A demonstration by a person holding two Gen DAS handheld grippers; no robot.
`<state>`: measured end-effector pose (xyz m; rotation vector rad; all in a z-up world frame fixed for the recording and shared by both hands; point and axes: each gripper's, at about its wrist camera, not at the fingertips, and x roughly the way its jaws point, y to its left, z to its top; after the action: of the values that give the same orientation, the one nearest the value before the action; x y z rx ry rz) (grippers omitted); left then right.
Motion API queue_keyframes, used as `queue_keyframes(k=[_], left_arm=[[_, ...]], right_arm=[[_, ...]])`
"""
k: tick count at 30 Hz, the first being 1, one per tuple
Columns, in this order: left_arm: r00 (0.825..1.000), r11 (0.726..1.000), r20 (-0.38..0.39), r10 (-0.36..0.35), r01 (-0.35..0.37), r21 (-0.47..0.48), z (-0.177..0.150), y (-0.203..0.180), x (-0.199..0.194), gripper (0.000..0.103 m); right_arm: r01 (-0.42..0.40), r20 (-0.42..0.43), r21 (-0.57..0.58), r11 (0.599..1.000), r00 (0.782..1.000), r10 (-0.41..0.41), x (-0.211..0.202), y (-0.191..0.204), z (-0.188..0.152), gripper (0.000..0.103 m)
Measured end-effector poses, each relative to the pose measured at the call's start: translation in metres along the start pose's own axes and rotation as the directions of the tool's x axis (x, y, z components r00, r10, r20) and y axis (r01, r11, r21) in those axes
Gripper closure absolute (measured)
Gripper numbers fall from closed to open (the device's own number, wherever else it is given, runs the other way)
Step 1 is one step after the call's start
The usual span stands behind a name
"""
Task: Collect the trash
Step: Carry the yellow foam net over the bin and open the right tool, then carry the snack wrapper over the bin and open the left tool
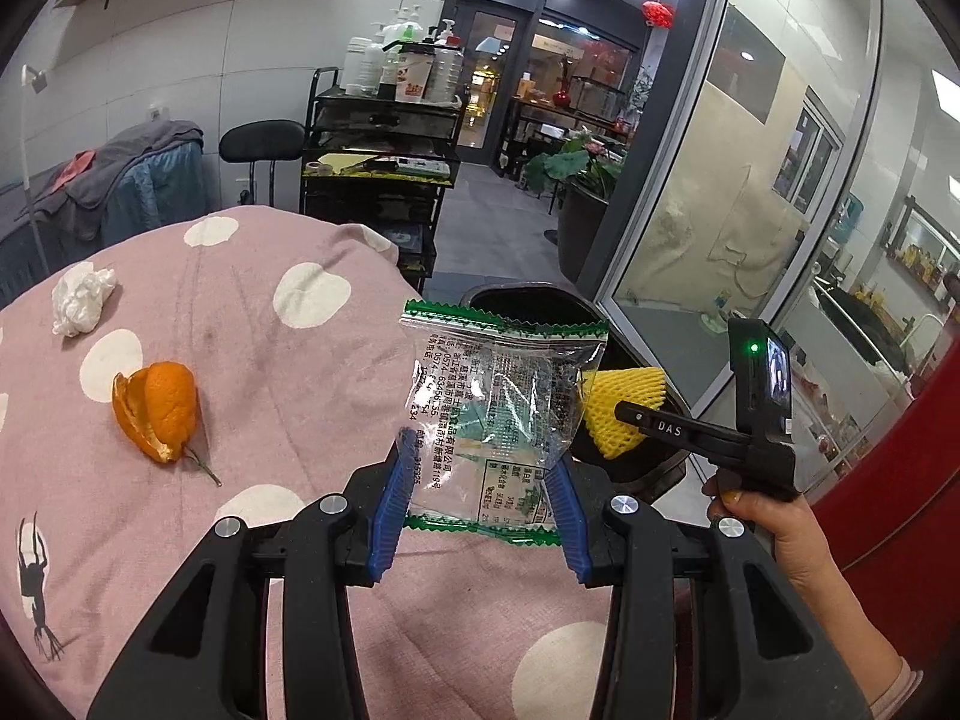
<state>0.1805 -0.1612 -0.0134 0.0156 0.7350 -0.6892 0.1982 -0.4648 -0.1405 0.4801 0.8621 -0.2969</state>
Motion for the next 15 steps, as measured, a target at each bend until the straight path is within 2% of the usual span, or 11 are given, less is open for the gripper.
queue_keyframes(k=[1, 3, 9, 12, 15], left_arm=[[1.000, 1.000, -0.002, -0.005, 0.005, 0.012, 0.001, -0.003, 0.002, 0.061], [1.000, 0.999, -0.007, -0.012, 0.013, 0.033, 0.002, -0.007, 0.005, 0.061], [0.997, 0.997, -0.050, -0.063, 0.065, 0.046, 0.011, -0.018, 0.024, 0.061], [0.993, 0.993, -0.073, -0.090, 0.095, 0.069, 0.016, -0.031, 0.036, 0.061], [0.989, 0.988, -0.101, -0.108, 0.118, 0.098, 0.022, -0.046, 0.052, 0.061]], right_arm=[[-0.004, 0.006, 0.008, 1.000, 1.000, 0.004, 0.000, -0.002, 0.000, 0.047], [-0.005, 0.025, 0.016, 1.000, 1.000, 0.004, -0.004, -0.005, -0.002, 0.039], [0.022, 0.065, 0.006, 1.000, 0.998, -0.022, -0.025, -0.005, -0.011, 0.039], [0.047, 0.097, 0.003, 0.999, 0.994, -0.047, -0.040, -0.006, -0.020, 0.034], [0.059, 0.118, 0.010, 0.998, 0.991, -0.059, -0.055, -0.009, -0.030, 0.034]])
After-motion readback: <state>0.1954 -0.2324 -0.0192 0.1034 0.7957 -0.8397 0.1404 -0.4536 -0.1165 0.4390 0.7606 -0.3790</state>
